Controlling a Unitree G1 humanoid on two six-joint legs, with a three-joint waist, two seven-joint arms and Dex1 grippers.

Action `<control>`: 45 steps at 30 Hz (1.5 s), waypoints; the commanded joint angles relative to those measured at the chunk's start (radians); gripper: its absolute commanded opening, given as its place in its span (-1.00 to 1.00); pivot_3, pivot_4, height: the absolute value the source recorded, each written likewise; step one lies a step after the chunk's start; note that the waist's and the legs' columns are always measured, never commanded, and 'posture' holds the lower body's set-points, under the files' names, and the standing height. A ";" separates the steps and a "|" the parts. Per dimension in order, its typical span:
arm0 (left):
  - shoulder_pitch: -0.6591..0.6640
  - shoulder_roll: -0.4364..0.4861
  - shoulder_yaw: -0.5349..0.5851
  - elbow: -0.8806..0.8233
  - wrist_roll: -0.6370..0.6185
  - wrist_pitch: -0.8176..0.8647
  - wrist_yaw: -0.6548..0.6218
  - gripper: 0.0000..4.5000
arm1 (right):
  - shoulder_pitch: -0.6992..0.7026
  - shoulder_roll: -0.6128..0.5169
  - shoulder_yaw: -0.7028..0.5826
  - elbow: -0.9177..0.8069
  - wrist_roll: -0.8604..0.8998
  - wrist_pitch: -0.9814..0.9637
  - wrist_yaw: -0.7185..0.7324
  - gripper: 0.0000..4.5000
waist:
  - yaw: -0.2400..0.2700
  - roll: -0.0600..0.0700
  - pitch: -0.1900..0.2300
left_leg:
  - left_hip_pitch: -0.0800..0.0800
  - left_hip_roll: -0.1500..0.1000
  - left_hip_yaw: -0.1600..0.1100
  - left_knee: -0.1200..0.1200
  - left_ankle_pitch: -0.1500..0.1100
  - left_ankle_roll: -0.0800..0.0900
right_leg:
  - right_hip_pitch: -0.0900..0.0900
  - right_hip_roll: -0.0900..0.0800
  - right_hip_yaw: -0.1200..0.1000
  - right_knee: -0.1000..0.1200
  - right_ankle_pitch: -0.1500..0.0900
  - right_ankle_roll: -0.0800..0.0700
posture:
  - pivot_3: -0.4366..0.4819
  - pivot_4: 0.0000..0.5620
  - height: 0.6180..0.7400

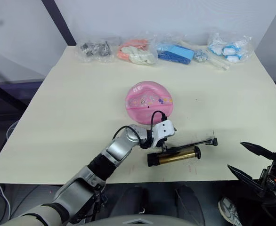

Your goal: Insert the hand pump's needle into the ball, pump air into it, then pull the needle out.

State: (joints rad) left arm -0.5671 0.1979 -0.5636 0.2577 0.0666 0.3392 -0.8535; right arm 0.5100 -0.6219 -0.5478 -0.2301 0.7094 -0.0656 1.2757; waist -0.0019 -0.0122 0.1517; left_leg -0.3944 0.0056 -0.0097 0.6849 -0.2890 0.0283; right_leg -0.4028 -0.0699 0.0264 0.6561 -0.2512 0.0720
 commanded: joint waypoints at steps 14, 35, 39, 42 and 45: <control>-0.033 -0.065 -0.047 0.056 0.051 0.080 -0.057 0.52 | 0.028 -0.007 -0.017 -0.014 -0.055 0.016 -0.046 1.00 | 0.002 0.000 0.000 | 0.000 0.000 0.000 0.000 0.000 0.000 | 0.000 0.000 0.000 0.000 0.000 0.000 | -0.05 -0.47 1.00; 0.045 0.014 0.118 -0.126 -0.129 0.026 -0.160 -0.99 | 0.002 0.071 0.059 -0.201 -0.008 0.222 -0.347 1.00 | 0.000 0.001 0.000 | 0.000 0.001 -0.001 0.000 0.000 0.000 | 0.000 0.000 0.000 0.001 0.000 0.000 | -0.05 -0.47 1.00; 0.072 0.029 0.153 -0.141 -0.168 -0.028 -0.180 -0.99 | -0.017 0.103 0.069 -0.290 0.103 0.382 -0.523 1.00 | 0.001 0.001 -0.001 | 0.000 0.000 -0.001 0.000 0.000 0.000 | 0.000 -0.001 0.000 0.000 0.000 0.000 | -0.05 -0.47 1.00; 0.079 0.041 0.174 -0.132 -0.183 -0.043 -0.179 -0.99 | -0.039 0.112 0.084 -0.352 0.192 0.503 -0.658 1.00 | 0.001 0.001 -0.001 | 0.000 0.000 -0.001 0.000 0.000 0.000 | 0.000 -0.001 0.000 0.001 0.000 0.000 | -0.05 -0.47 1.00; 0.085 0.044 0.184 -0.135 -0.194 -0.050 -0.178 -0.99 | -0.078 0.115 0.100 -0.389 0.326 0.627 -0.809 1.00 | 0.000 0.001 -0.001 | -0.001 0.000 -0.001 0.000 0.000 0.000 | 0.000 -0.001 0.000 0.000 0.000 0.000 | -0.05 -0.47 1.00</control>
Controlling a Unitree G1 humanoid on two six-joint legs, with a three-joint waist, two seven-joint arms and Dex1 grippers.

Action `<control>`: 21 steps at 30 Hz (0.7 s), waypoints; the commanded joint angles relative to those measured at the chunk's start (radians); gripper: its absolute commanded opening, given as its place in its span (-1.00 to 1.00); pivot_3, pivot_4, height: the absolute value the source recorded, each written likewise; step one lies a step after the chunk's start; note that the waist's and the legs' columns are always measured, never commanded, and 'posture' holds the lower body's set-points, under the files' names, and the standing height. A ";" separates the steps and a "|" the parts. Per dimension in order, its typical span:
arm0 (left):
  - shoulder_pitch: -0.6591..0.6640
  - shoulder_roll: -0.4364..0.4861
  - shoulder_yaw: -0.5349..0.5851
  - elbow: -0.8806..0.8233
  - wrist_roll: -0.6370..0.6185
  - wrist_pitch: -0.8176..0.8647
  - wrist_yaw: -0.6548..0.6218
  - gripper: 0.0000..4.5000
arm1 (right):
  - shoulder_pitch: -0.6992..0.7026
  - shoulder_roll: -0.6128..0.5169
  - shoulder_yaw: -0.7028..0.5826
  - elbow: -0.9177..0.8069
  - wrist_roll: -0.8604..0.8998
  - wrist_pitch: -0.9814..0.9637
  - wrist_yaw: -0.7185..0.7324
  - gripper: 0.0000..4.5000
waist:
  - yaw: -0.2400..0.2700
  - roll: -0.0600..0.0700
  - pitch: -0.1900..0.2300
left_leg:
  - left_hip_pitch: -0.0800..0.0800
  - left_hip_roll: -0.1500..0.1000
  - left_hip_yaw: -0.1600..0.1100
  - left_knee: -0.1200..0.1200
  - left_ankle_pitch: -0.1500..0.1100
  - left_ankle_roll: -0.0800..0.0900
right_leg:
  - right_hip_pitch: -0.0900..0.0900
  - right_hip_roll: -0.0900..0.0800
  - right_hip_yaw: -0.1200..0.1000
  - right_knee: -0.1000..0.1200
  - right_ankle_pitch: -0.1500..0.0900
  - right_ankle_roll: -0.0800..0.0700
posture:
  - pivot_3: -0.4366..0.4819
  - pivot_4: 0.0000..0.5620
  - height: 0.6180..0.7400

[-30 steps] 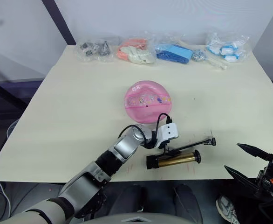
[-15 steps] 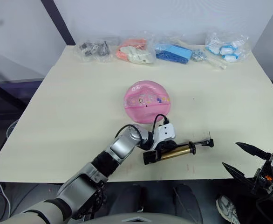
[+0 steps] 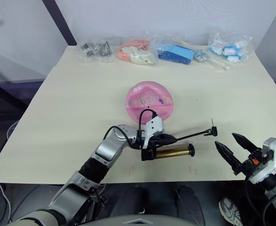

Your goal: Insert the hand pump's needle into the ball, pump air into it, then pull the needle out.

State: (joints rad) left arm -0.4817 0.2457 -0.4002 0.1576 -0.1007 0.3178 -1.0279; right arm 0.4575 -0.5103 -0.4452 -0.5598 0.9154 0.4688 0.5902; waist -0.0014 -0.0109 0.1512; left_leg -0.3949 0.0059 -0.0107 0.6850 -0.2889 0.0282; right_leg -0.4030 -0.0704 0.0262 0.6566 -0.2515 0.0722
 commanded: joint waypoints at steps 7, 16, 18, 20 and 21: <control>0.017 0.013 0.028 -0.046 -0.039 -0.046 -0.010 -0.99 | -0.145 0.028 0.018 -0.043 0.404 0.224 -0.414 1.00 | -0.002 0.000 0.000 | -0.001 0.000 0.000 0.000 0.000 0.000 | 0.000 0.000 0.000 0.000 0.000 0.000 | -0.05 -0.47 1.00; 0.017 0.020 0.029 -0.039 -0.046 -0.052 -0.013 -0.99 | -0.215 0.002 0.054 0.022 0.501 0.277 -0.488 1.00 | -0.006 0.000 0.000 | -0.001 0.000 0.000 0.000 0.000 0.000 | 0.000 0.000 0.000 0.000 0.000 0.000 | -0.05 -0.47 1.00; 0.019 0.023 0.028 -0.039 -0.051 -0.049 -0.022 -0.99 | -0.220 -0.007 0.059 0.037 0.496 0.285 -0.467 1.00 | -0.007 0.000 0.000 | -0.001 0.000 0.000 0.000 0.000 0.000 | 0.000 0.000 0.000 0.000 0.000 0.000 | -0.05 -0.47 1.00; 0.019 0.023 0.026 -0.039 -0.049 -0.049 -0.024 -0.99 | -0.232 -0.013 0.060 0.049 0.483 0.282 -0.456 1.00 | -0.009 0.000 0.000 | -0.001 0.000 0.000 0.000 0.000 0.000 | 0.000 0.000 0.000 0.000 0.000 0.000 | -0.05 -0.47 1.00; 0.020 0.023 0.027 -0.040 -0.052 -0.046 -0.027 -0.99 | -0.241 -0.015 0.058 0.056 0.486 0.284 -0.451 1.00 | -0.009 0.000 0.000 | -0.001 0.000 0.000 0.000 0.000 0.000 | 0.000 0.000 0.000 0.000 0.000 0.000 | -0.05 -0.47 1.00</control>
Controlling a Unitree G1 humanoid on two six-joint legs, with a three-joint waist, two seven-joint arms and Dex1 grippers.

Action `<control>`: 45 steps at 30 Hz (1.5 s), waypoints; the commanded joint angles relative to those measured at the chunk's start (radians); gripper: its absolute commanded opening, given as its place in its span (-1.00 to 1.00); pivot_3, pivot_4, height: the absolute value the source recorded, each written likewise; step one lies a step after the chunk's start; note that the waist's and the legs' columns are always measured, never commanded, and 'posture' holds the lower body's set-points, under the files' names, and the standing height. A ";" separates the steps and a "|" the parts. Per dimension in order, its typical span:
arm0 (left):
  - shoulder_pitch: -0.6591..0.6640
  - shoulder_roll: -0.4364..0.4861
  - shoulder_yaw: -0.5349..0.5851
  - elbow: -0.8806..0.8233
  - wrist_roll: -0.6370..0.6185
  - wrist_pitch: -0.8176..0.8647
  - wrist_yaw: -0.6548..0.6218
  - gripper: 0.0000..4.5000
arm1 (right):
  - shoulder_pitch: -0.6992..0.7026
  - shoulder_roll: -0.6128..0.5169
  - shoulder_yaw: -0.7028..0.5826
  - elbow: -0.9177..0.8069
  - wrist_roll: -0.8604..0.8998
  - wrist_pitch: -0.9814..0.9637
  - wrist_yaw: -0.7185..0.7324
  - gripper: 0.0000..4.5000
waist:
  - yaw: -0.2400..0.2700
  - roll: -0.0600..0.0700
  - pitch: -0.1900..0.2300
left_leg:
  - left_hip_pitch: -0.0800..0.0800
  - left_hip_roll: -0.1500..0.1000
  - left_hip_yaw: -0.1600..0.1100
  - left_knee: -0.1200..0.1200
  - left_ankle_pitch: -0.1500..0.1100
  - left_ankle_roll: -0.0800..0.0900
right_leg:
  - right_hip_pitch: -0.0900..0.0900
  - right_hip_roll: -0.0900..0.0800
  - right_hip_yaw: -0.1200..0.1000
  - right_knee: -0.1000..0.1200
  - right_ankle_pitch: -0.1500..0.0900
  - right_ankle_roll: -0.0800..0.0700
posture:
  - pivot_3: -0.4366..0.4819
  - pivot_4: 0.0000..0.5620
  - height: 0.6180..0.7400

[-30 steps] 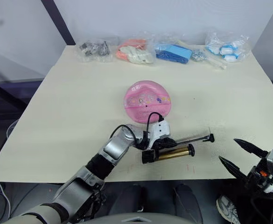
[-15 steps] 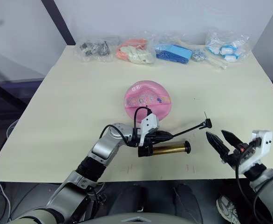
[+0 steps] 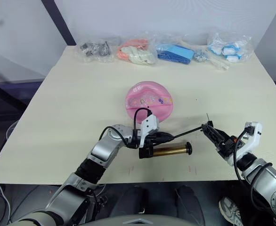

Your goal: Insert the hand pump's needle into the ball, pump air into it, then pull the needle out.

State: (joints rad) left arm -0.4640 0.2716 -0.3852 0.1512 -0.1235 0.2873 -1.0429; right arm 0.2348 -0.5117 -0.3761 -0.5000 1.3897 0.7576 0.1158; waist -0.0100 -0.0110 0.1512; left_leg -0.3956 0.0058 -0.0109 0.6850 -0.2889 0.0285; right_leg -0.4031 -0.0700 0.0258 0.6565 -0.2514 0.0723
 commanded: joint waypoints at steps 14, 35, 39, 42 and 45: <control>-0.001 0.001 0.015 -0.027 -0.032 -0.003 -0.018 -0.99 | -0.044 -0.002 -0.010 0.053 -0.029 -0.018 0.094 1.00 | 0.000 0.000 0.000 | 0.000 0.000 0.000 0.000 0.000 0.000 | 0.000 0.000 0.000 0.000 0.000 0.000 | -0.05 -0.47 1.00; 0.005 0.015 0.006 -0.020 -0.026 -0.012 -0.032 -1.00 | -0.059 0.005 -0.011 0.063 -0.057 -0.004 0.134 -0.23 | 0.000 0.000 0.000 | 0.000 0.000 0.000 0.000 0.000 0.000 | 0.000 0.000 0.000 0.000 0.000 0.000 | -0.05 -0.47 1.00; 0.006 0.012 0.004 -0.021 -0.027 -0.011 -0.031 -1.00 | -0.065 0.001 -0.010 0.064 -0.055 0.001 0.132 -0.23 | 0.000 0.000 0.000 | 0.000 0.000 0.000 0.000 0.000 0.000 | 0.000 0.000 0.000 0.000 0.000 0.000 | -0.05 -0.47 1.00; 0.008 0.013 0.002 -0.024 -0.026 -0.011 -0.032 -1.00 | -0.072 0.007 -0.008 0.062 -0.050 0.002 0.123 -0.23 | 0.000 0.000 0.000 | 0.000 0.000 0.000 0.000 0.000 0.000 | 0.000 0.000 0.000 0.000 0.000 0.000 | -0.05 -0.47 1.00; 0.010 0.013 0.002 -0.027 -0.026 -0.010 -0.032 -1.00 | -0.075 0.001 -0.001 0.064 -0.063 0.005 0.129 -0.23 | 0.000 0.000 0.000 | 0.000 0.000 0.000 0.000 0.000 0.000 | 0.000 0.000 0.000 0.000 0.000 0.000 | -0.05 -0.47 1.00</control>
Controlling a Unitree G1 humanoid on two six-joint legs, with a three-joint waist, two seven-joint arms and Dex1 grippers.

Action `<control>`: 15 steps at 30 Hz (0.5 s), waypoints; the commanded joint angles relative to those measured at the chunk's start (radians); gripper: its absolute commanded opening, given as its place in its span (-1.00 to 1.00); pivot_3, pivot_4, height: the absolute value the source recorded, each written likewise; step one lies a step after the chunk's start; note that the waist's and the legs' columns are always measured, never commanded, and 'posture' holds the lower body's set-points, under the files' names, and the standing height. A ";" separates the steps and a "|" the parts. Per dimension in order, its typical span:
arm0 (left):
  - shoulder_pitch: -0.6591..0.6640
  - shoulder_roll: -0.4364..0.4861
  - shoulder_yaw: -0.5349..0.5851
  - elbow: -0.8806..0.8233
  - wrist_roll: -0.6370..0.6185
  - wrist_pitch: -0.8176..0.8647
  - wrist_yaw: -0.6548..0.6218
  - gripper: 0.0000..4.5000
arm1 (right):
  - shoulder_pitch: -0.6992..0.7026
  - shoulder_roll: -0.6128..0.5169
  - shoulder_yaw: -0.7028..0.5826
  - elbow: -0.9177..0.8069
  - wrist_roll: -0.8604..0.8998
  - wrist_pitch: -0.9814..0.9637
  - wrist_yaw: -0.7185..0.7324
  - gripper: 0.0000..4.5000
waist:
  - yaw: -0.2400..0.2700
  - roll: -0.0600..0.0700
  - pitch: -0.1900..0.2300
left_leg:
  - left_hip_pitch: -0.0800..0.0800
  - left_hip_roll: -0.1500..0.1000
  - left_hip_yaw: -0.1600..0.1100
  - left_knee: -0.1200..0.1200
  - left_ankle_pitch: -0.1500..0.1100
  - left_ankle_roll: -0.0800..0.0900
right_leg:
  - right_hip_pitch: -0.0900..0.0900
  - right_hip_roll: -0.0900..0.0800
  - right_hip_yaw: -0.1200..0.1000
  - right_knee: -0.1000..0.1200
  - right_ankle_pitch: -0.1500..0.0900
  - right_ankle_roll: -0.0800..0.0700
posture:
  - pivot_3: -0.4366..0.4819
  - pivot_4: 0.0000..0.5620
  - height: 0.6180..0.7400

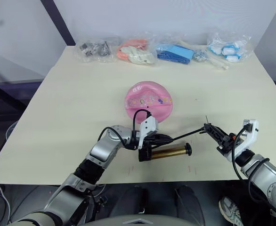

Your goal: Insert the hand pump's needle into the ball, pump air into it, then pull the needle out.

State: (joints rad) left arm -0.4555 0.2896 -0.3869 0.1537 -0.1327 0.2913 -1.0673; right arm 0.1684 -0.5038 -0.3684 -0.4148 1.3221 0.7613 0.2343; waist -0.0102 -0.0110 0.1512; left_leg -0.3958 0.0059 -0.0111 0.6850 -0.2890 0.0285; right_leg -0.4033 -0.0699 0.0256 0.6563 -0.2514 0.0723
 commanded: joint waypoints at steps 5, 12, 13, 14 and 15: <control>0.002 -0.006 0.008 -0.029 -0.018 -0.010 -0.001 -1.00 | -0.009 -0.012 -0.005 -0.020 0.005 0.014 0.011 -0.23 | 0.000 0.000 0.000 | 0.000 0.000 0.000 0.000 0.000 0.000 | 0.000 0.000 0.000 0.000 0.000 0.000 | -0.05 -0.47 1.00; 0.004 -0.006 0.006 -0.030 -0.018 -0.009 -0.002 -1.00 | -0.016 0.003 0.002 -0.028 0.012 0.023 -0.002 -0.23 | 0.000 0.000 0.000 | 0.000 0.000 0.000 0.000 0.000 0.000 | 0.000 0.000 0.000 0.000 0.000 0.000 | -0.05 -0.47 1.00; 0.004 -0.006 0.007 -0.030 -0.019 -0.008 -0.002 -1.00 | -0.020 0.003 0.001 -0.027 0.015 0.023 -0.006 -0.23 | 0.000 0.000 0.000 | 0.000 0.000 0.000 0.000 0.000 0.000 | 0.000 0.000 0.000 0.000 0.000 0.000 | -0.05 -0.47 1.00; 0.005 -0.005 0.007 -0.030 -0.018 -0.008 -0.002 -1.00 | -0.020 0.000 0.001 -0.029 0.013 0.025 -0.004 -0.23 | 0.000 0.000 0.000 | 0.000 0.000 0.000 0.000 0.000 0.000 | 0.000 0.000 0.000 0.000 0.000 0.000 | -0.05 -0.47 1.00; 0.006 -0.005 0.006 -0.031 -0.018 -0.008 -0.002 -1.00 | -0.020 -0.002 0.001 -0.029 0.014 0.026 -0.003 -0.23 | 0.000 0.000 0.000 | 0.000 0.000 0.000 0.000 0.000 0.000 | 0.000 0.000 0.000 0.000 0.000 0.000 | -0.05 -0.47 1.00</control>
State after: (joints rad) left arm -0.4516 0.2895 -0.3870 0.1537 -0.1328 0.2915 -1.0658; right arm 0.1584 -0.5032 -0.3606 -0.4148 1.3180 0.7868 0.2277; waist -0.0104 -0.0109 0.1513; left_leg -0.3958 0.0060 -0.0111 0.6850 -0.2889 0.0285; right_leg -0.4033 -0.0700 0.0256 0.6564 -0.2514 0.0723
